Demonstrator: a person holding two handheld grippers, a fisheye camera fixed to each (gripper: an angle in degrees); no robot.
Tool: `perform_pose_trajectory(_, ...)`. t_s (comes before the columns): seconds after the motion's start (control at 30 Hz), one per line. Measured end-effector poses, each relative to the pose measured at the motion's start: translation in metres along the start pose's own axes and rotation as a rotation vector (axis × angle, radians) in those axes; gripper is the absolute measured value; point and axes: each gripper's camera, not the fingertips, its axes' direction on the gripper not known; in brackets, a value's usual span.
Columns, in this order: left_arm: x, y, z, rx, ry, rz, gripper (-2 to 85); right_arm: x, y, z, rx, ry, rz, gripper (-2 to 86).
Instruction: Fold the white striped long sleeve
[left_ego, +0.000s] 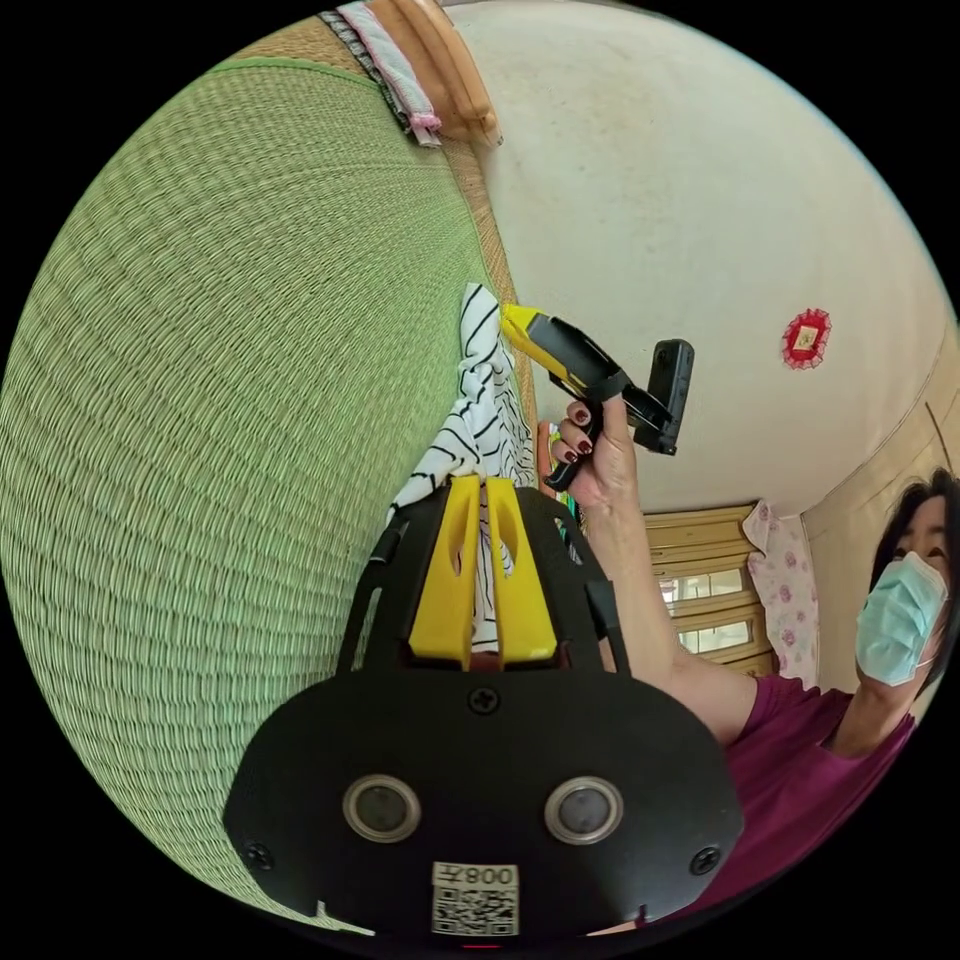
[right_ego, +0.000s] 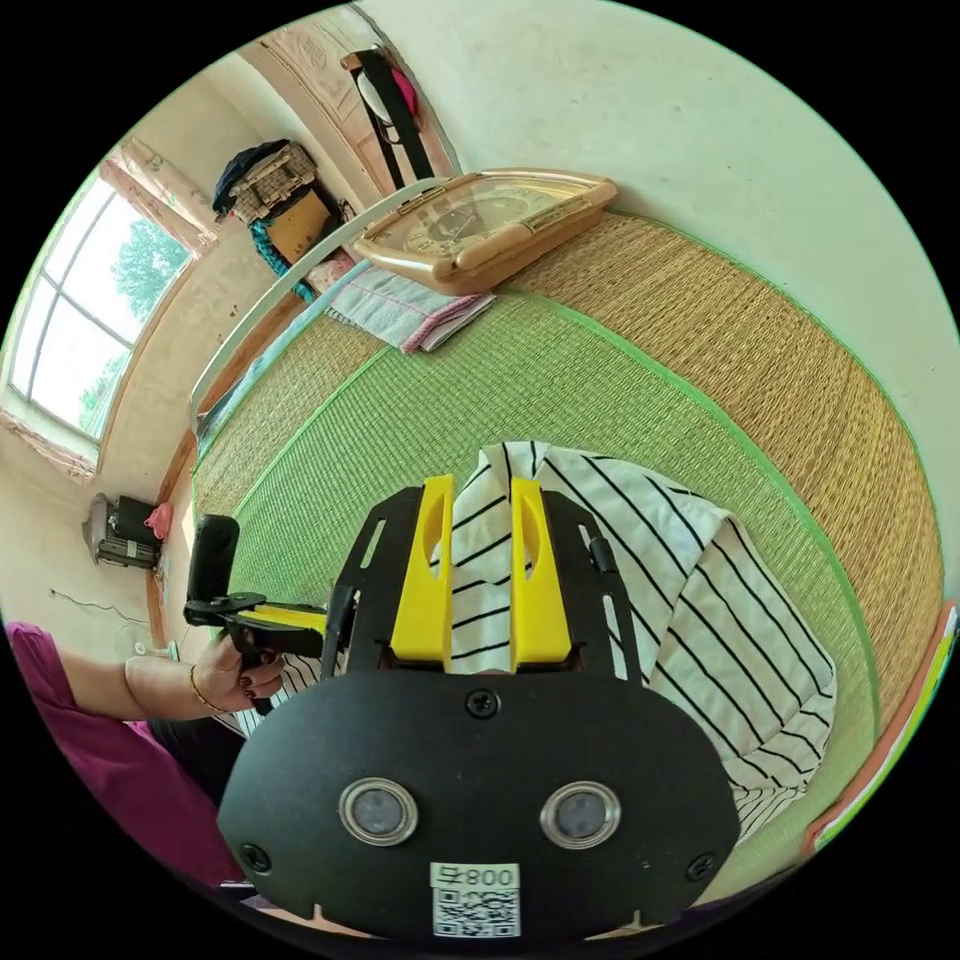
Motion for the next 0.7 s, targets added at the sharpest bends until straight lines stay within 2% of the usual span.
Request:
perform_pose_trajectory(0.1,0.004,-0.002,-0.009,0.001,0.013,0.011,0.8,-0.004,-0.009,0.026,-0.052,0.032,-0.001,4.2)
perform_pose_trajectory(0.2,0.010,-0.003,-0.019,0.011,0.021,0.024,0.6,-0.003,-0.011,0.027,-0.025,0.024,0.024,1.1)
perform_pose_trajectory(0.4,0.027,-0.005,-0.045,0.071,-0.024,0.083,0.4,0.018,-0.008,0.003,0.127,-0.127,0.099,0.2)
perform_pose_trajectory(0.7,0.036,-0.011,-0.060,0.097,-0.083,0.068,0.3,0.039,-0.029,0.058,0.057,-0.187,0.170,0.2)
